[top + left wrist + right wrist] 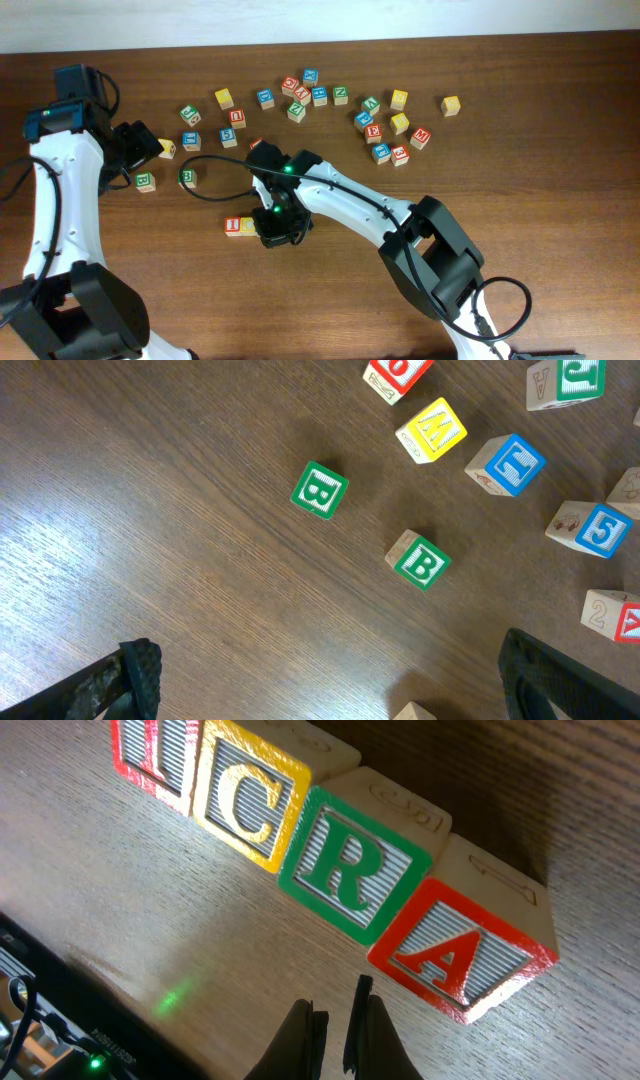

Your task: Spell out ICRA

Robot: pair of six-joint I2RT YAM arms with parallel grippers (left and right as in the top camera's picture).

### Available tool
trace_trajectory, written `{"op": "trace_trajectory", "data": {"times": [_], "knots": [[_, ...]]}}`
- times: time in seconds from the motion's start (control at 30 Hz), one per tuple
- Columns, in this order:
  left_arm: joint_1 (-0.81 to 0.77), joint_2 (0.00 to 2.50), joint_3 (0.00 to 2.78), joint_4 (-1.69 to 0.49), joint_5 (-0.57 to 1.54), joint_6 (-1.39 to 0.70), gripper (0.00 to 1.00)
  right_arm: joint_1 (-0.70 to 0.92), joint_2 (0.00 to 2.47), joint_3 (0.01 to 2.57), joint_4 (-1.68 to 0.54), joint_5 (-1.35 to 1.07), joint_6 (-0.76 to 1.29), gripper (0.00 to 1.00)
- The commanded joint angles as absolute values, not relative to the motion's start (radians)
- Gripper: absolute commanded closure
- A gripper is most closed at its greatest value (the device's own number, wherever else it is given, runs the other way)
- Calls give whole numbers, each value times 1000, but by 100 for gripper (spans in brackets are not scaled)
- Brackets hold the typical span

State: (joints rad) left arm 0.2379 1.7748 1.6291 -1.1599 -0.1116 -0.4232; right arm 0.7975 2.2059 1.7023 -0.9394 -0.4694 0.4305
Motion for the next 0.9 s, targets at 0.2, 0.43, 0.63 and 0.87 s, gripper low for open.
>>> {"op": "trace_trajectory", "data": {"times": [0.2, 0.43, 0.63, 0.87], "knots": [[241, 1775, 1644, -1161, -109, -436, 1, 799, 2217, 1698, -968, -463, 426, 96], [241, 1775, 1644, -1161, -109, -436, 1, 798, 2217, 1698, -969, -426, 426, 96], [241, 1775, 1644, -1161, -109, -436, 1, 798, 2217, 1698, -960, -426, 426, 95], [241, 1775, 1644, -1161, -109, -436, 1, 798, 2217, 1698, -954, -426, 426, 95]]}}
